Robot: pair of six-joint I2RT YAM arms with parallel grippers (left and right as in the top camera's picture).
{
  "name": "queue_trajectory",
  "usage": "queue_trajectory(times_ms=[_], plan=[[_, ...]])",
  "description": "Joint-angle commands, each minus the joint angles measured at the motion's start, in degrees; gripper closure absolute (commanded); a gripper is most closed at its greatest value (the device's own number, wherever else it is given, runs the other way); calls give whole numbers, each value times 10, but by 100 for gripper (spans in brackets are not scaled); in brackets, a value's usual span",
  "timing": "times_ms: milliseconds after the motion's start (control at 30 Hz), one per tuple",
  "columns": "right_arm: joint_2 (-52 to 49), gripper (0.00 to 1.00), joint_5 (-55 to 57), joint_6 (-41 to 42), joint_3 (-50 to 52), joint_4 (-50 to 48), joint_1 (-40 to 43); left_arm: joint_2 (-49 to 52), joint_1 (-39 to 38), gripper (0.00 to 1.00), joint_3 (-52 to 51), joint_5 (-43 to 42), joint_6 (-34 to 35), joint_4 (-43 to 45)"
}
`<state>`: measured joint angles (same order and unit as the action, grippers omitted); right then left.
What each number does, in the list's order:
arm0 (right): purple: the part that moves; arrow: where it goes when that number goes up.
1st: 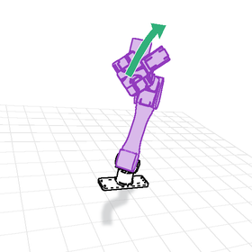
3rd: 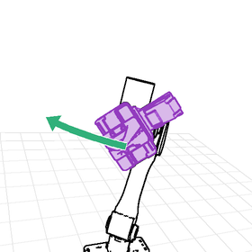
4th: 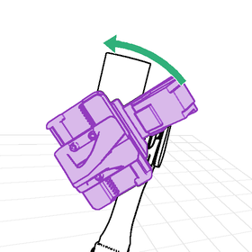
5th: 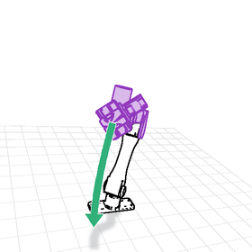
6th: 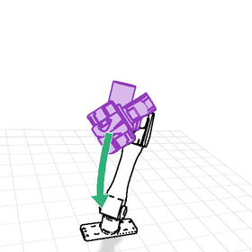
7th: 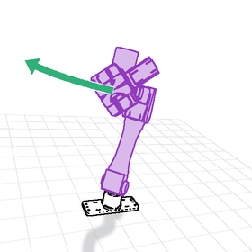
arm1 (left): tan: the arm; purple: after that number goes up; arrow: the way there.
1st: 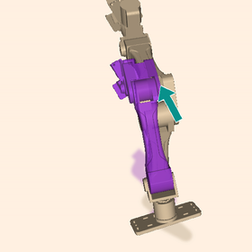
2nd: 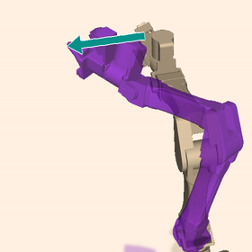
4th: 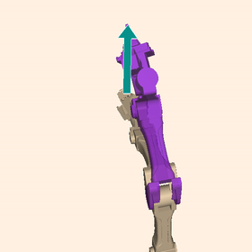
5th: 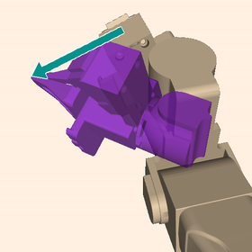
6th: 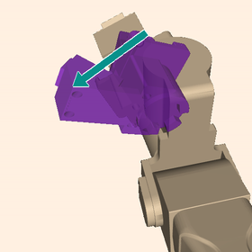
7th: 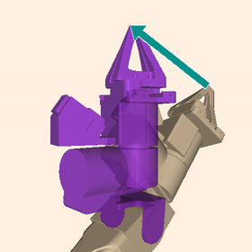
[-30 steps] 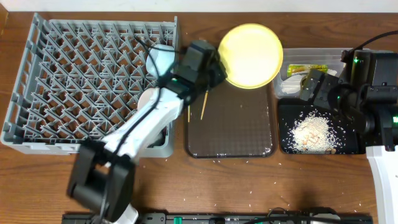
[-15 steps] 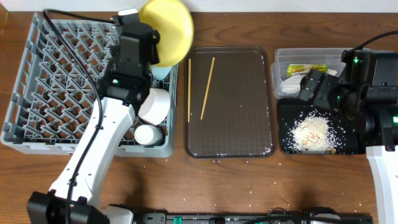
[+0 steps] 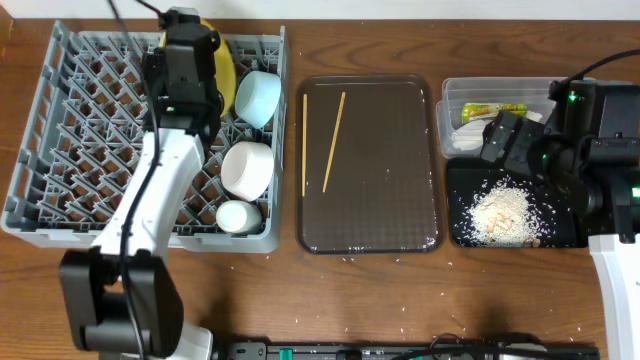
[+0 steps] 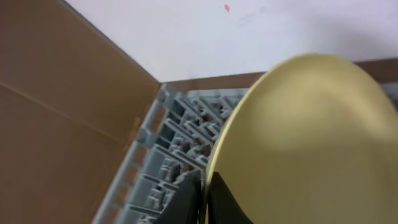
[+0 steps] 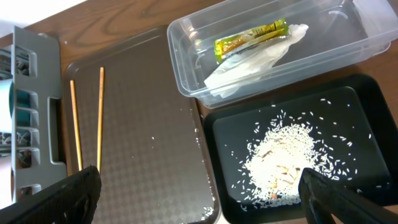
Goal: Sort waste into correct bins and load items into the dishwasher
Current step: 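Lower yellow plate on edge into rack slot beside blue bowl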
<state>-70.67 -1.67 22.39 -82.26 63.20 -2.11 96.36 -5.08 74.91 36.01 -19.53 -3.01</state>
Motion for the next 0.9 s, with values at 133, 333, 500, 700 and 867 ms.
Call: queue_trajectory(times_ms=[133,333,500,700,867], plan=[[1,1,3,5,0,0,6,29,0,92,7,57,-80,64],[1,1,3,5,0,0,6,29,0,93,7,67,-94,97],[1,1,3,5,0,0,6,29,0,90,7,52,23,21],[1,1,3,5,0,0,6,29,0,58,8,-220,138,-74],[1,1,3,5,0,0,6,29,0,64,9,-341,180,-94]])
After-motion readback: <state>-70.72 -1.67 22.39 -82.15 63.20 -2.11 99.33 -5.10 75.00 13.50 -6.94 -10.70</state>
